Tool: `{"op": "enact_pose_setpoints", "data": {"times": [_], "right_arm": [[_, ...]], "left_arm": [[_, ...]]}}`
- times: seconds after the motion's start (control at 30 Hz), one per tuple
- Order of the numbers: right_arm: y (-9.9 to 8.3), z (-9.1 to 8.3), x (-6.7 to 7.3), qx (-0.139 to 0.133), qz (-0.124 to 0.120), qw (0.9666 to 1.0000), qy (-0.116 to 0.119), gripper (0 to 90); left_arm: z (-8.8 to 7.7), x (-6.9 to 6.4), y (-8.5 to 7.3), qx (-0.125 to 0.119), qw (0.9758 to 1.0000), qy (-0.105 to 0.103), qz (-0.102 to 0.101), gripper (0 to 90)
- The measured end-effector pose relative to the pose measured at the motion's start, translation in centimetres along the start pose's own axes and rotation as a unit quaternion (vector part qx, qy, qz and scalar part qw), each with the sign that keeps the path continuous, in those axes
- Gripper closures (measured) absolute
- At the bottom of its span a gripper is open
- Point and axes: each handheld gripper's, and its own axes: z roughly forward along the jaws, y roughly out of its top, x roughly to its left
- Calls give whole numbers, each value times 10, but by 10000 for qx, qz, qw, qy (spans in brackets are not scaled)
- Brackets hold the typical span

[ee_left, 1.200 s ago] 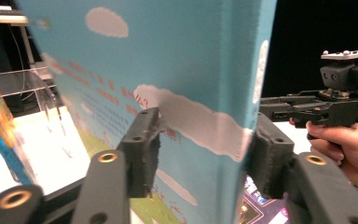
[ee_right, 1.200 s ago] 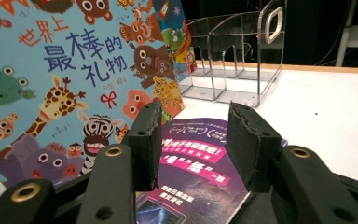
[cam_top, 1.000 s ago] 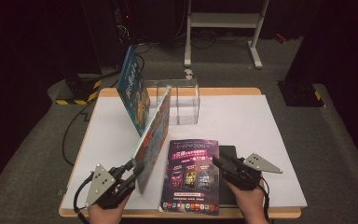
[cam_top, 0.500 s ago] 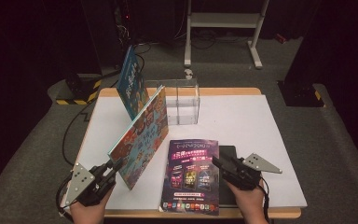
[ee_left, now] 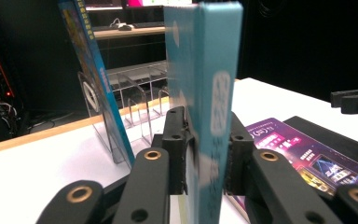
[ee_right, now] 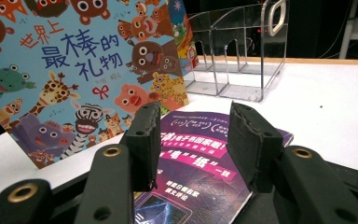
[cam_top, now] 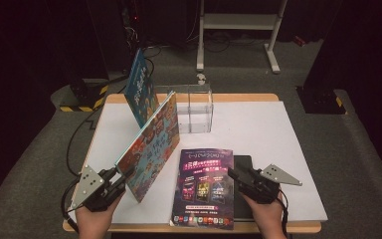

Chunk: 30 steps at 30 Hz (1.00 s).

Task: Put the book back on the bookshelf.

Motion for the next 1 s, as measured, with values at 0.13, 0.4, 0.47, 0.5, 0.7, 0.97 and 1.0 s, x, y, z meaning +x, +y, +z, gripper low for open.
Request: {"op": "enact_pose_setpoints", "data": {"times": [0.13, 0.4, 0.47, 0.5, 0.7, 0.97, 1.0], "right_arm": [[-1, 1, -1, 42, 11, 10000, -12, 535], [-2, 0, -5, 67, 73, 9999, -42, 527], [-2, -1, -6, 49, 78, 9999, -53, 524], [-2, -1, -6, 49, 78, 9999, -53, 524], [-3, -2, -4, 59, 88, 9999, -13, 525], [-2, 0, -1, 71, 82, 9999, 21, 526], [-2, 0, -1, 70, 81, 9999, 28, 527]], "left_arm": [[12, 2, 10, 78, 9998, -14, 190, 741], [32, 7, 20, -8, 9995, -273, -153, 699], [35, 6, 22, 30, 9997, -202, -126, 692], [35, 6, 22, 30, 9997, -202, -126, 702], [36, 4, 24, 70, 9997, 214, -25, 766], [37, 4, 26, 133, 9991, 363, -162, 794], [37, 5, 26, 133, 9992, 342, -175, 804]]}}
